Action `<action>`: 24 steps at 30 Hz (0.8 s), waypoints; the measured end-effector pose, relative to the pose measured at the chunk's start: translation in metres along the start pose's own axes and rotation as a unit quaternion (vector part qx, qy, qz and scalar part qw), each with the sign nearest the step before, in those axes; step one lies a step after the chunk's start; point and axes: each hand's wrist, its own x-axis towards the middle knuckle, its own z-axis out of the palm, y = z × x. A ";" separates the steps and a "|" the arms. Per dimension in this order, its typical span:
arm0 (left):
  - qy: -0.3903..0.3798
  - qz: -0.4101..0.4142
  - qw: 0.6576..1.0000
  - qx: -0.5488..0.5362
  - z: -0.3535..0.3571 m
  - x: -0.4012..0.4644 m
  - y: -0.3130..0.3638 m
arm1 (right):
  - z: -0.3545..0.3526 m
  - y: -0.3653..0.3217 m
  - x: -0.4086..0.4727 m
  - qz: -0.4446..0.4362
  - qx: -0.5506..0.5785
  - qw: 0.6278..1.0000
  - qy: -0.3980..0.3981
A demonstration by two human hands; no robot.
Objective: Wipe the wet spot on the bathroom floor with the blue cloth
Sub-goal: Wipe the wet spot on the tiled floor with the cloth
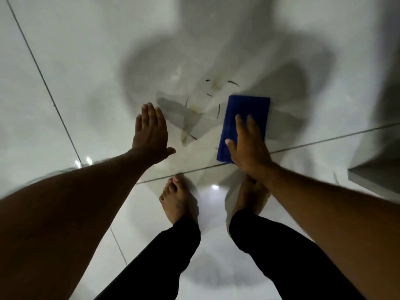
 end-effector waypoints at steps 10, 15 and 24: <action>0.016 0.011 0.998 -0.052 0.024 0.023 -0.011 | -0.001 0.000 0.091 -0.079 -0.169 0.976 0.109; 0.001 -0.008 0.999 -0.052 0.015 0.022 0.000 | 0.052 0.017 -0.004 -0.095 -0.157 0.983 -0.008; 0.005 -0.004 0.999 -0.052 0.020 0.023 -0.005 | 0.003 -0.023 0.093 -0.104 -0.185 0.970 0.116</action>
